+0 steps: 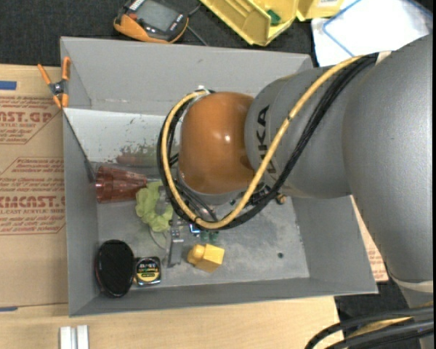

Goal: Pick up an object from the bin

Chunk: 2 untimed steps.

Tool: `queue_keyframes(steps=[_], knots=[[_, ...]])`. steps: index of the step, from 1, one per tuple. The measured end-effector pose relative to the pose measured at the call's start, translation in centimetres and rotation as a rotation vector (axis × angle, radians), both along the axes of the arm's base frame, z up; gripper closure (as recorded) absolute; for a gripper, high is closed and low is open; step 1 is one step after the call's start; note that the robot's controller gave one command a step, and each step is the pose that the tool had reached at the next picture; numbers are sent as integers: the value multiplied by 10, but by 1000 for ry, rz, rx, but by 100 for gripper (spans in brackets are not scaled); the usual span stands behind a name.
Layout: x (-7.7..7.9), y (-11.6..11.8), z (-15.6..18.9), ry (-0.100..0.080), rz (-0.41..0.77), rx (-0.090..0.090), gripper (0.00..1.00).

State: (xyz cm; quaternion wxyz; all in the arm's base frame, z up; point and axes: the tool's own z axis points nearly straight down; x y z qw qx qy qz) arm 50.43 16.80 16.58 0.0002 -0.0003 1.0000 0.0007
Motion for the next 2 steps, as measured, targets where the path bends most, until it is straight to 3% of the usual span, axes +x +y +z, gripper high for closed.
queue_keyframes(steps=[1,2], knots=[[0,0,0,0,0,0,0],[3,-3,74,-3,3,2,0]])
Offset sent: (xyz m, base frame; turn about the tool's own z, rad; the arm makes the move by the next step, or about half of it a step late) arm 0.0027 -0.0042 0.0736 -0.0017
